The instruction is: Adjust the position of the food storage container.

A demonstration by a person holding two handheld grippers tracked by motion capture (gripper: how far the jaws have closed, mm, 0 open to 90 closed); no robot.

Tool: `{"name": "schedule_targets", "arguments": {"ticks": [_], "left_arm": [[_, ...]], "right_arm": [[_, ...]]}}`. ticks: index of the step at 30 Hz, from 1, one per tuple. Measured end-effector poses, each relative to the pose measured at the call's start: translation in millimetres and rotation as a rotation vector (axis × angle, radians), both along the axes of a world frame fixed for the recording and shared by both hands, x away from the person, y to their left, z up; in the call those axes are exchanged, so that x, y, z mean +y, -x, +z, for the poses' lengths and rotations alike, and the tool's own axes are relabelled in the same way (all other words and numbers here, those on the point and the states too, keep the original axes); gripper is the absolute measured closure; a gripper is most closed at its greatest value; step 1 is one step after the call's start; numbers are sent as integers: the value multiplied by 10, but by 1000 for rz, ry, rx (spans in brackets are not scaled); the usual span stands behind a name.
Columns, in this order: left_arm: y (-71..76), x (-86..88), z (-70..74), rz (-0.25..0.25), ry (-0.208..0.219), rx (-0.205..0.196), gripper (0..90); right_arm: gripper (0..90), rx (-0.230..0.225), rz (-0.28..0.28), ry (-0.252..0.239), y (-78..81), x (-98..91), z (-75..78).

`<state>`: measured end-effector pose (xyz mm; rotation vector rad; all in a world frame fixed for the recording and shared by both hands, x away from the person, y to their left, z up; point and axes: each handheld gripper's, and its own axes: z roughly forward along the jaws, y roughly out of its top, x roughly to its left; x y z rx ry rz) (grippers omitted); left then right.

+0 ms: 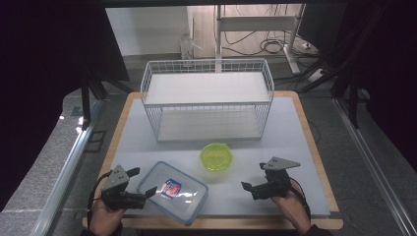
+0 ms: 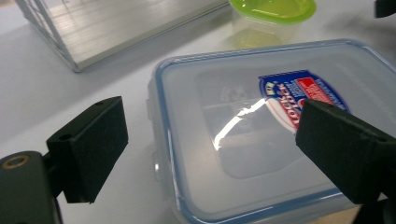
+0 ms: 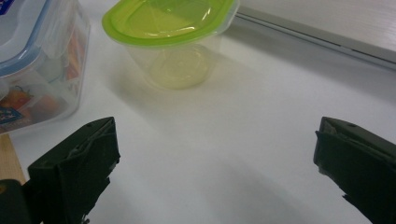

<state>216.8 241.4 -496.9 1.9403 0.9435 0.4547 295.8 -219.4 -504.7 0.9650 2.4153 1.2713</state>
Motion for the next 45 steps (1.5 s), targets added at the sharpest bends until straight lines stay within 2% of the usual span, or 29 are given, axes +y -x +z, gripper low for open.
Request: {"name": "schedule_targets", "arguments": {"ticks": [2, 3, 4, 11, 20, 24, 31, 35, 39, 42, 44, 45], "left_arm": [[2, -10, -4, 3, -17, -4, 92], [3, -18, -9, 7, -29, -6, 88], [1, -25, -13, 8, -32, -2, 85], [1, -29, -8, 10, -28, -6, 72], [9, -24, -4, -6, -3, -24, 70], [7, -37, -15, -7, -12, -31, 67], [-5, -47, -36, 1, -31, -36, 56], [-12, -64, -45, 6, -44, -38, 45], [-13, -71, -46, 9, -49, -43, 44], [-11, -71, -41, 13, -47, -46, 42], [-11, -68, -38, 15, -48, -49, 42], [-9, -67, -36, 17, -51, -50, 42]], "right_arm": [[0, 8, 9, 4, 0, 10, -6], [0, 29, 21, 29, 2, 23, -19], [0, 31, 21, 38, 3, 29, -26], [0, 40, 2, 79, -10, 36, -54], [0, 27, -14, 75, -11, 91, -74], [0, 28, -10, 79, -17, 107, -60], [2, 48, 19, 51, -38, 133, 56], [72, 64, 20, 54, -77, 173, 95], [196, 71, 24, 45, -128, 194, 166], [328, 82, 44, 26, -173, 207, 239], [407, 83, 57, 34, -199, 225, 272], [494, 79, 78, 44, -229, 247, 305]]}}
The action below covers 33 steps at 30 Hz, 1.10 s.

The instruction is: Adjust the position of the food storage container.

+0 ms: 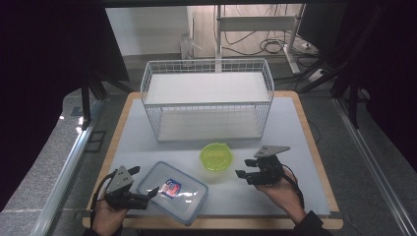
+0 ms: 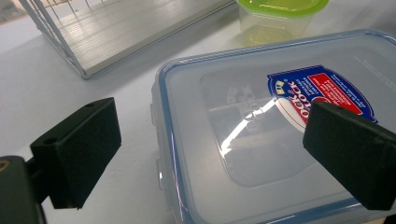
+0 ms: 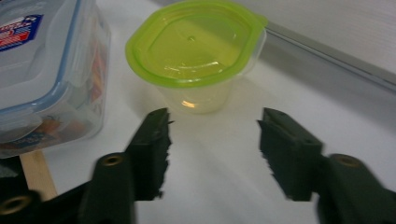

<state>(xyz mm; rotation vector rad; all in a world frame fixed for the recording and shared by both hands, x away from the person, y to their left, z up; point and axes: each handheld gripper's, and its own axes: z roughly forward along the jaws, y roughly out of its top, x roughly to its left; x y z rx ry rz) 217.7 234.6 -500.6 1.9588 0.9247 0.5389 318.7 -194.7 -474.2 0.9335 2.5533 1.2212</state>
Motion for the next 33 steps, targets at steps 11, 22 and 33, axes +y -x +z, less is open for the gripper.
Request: {"name": "schedule_targets", "arguments": {"ticks": [11, 22, 33], "left_arm": [[2, -4, -2, 4, -5, -8, 41], [4, -10, -5, 0, -12, -13, 40], [9, -7, -1, 0, -12, -19, 39]], "right_arm": [[758, -33, 53, 40, -135, 185, 102], [900, -46, 73, 29, -340, 581, 119], [900, -55, 157, 57, -447, 1063, 117]]}}
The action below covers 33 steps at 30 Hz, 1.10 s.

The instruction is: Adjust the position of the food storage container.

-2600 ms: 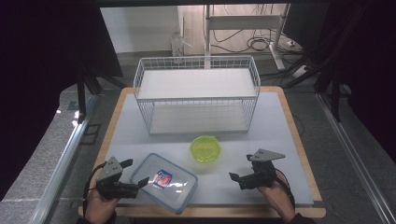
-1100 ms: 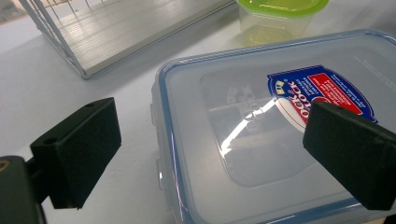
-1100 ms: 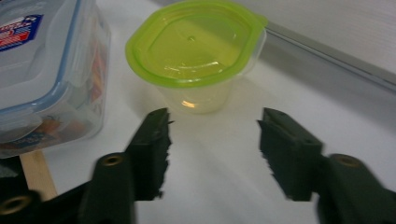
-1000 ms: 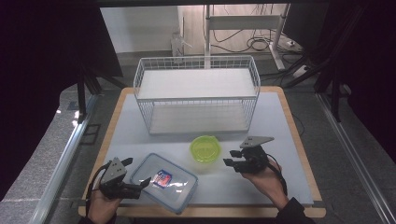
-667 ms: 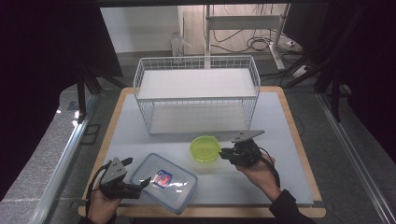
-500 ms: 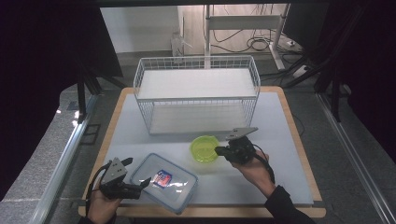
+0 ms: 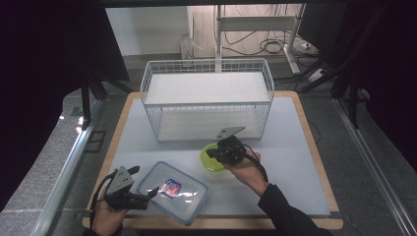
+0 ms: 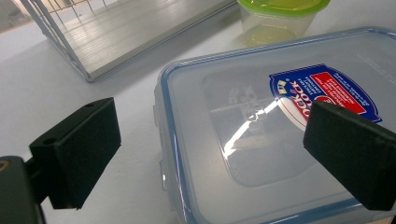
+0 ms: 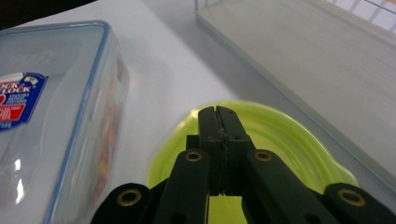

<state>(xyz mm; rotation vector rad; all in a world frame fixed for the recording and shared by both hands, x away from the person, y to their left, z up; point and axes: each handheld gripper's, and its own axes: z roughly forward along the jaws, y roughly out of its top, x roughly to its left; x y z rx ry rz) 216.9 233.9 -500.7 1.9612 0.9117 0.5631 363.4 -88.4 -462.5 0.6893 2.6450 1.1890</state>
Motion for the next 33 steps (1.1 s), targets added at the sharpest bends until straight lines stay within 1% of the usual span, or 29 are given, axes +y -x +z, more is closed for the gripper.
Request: {"name": "schedule_targets", "arguments": {"ticks": [3, 4, 5, 6, 10, 12, 13, 15, 16, 20, 21, 22, 24, 25, 26, 29, 30, 31, 33], "left_arm": [[1, 0, 0, -1, -1, -1, 39], [1, 1, 0, -1, -2, -1, 39], [2, 1, 0, -1, -2, -1, 39], [3, 2, 0, -1, -3, -1, 39], [3, 3, -1, -3, -5, -1, 40], [2, 2, -3, -4, -6, 0, 39], [2, 0, -3, -4, -6, 0, 40], [2, -1, -3, -5, -6, -1, 40], [2, -1, -2, -5, -6, -1, 40], [2, 0, -4, -5, -6, 0, 40], [2, -1, -4, -5, -6, 0, 40], [2, -2, -4, -5, -7, -1, 40], [3, -4, -2, -5, -7, -2, 40], [4, -4, -2, -5, -7, -2, 40], [4, -3, -2, -6, -6, -2, 40], [5, 0, -1, -4, -5, -3, 40], [5, 0, -1, -4, -4, -4, 40], [5, 0, 0, -4, -4, -4, 40], [5, -3, 0, -4, -5, -4, 40]], "right_arm": [[900, -4, 20, 11, -19, 141, -20], [900, -4, 20, 11, -19, 141, -20], [900, -8, 30, 23, -30, 230, -39], [900, -8, 30, 23, -30, 230, -39], [900, -25, 47, 52, -41, 396, -76], [900, -24, 52, 55, -44, 419, -83], [900, -27, 57, 68, -47, 460, -100], [900, -29, 61, 72, -53, 474, -112], [900, -23, 60, 83, -57, 493, -134], [900, -17, 54, 101, -75, 493, -169], [900, -4, 49, 92, -90, 478, -171], [900, -4, 49, 92, -90, 478, -171], [900, -16, 41, 112, -101, 472, -167], [900, -6, 36, 113, -102, 465, -164], [900, -9, 35, 113, -109, 452, -163], [900, -11, 24, 117, -114, 396, -158], [900, -10, 17, 116, -113, 340, -156], [900, -10, 17, 116, -113, 340, -156], [900, -11, 7, 115, -103, 261, -153]]}}
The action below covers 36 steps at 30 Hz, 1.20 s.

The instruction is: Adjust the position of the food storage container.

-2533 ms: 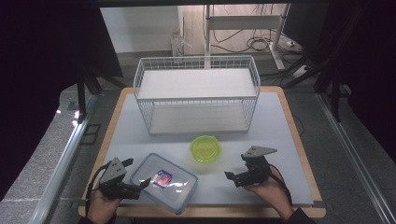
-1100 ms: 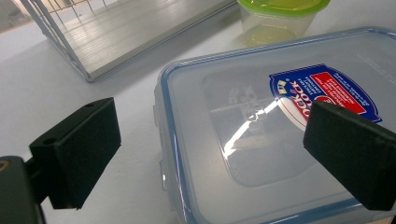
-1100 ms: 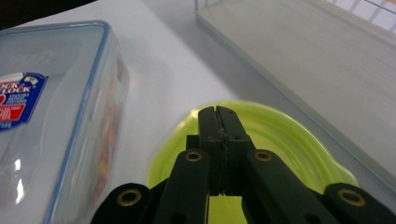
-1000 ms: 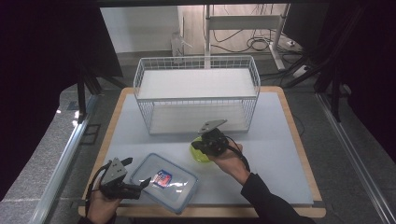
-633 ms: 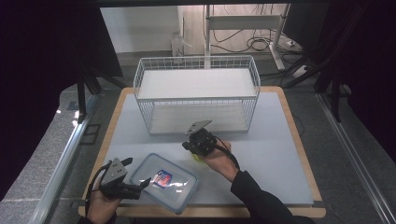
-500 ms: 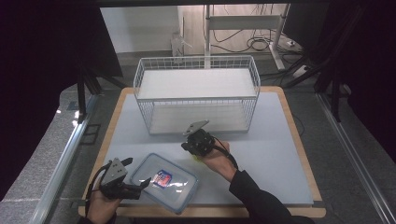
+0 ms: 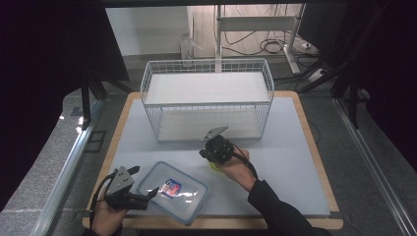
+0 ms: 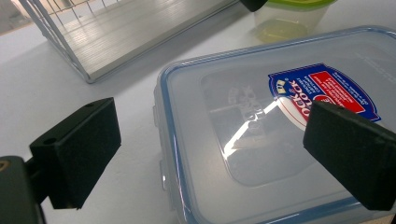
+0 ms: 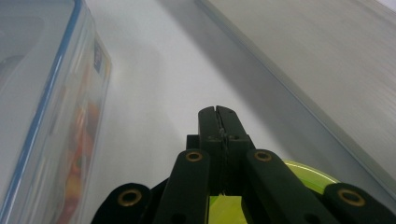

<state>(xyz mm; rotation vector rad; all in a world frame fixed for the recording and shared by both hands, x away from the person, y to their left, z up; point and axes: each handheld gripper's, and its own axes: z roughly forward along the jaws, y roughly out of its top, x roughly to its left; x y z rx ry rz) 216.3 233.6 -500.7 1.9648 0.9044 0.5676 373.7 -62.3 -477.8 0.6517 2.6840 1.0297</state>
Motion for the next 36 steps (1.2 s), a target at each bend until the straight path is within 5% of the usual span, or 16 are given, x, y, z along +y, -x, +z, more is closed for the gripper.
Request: {"name": "schedule_targets", "arguments": {"ticks": [19, 29, 36], "left_arm": [[1, -17, 1, -1, -8, -2, 40], [-1, -27, 1, 0, -12, 0, 40], [-4, -35, -1, 1, -13, 1, 39]], "right_arm": [[900, -28, -106, 7, 104, -765, 35], [900, -26, -202, -14, 180, -1278, 52], [900, -39, -242, -55, 269, -1475, 103]]}}
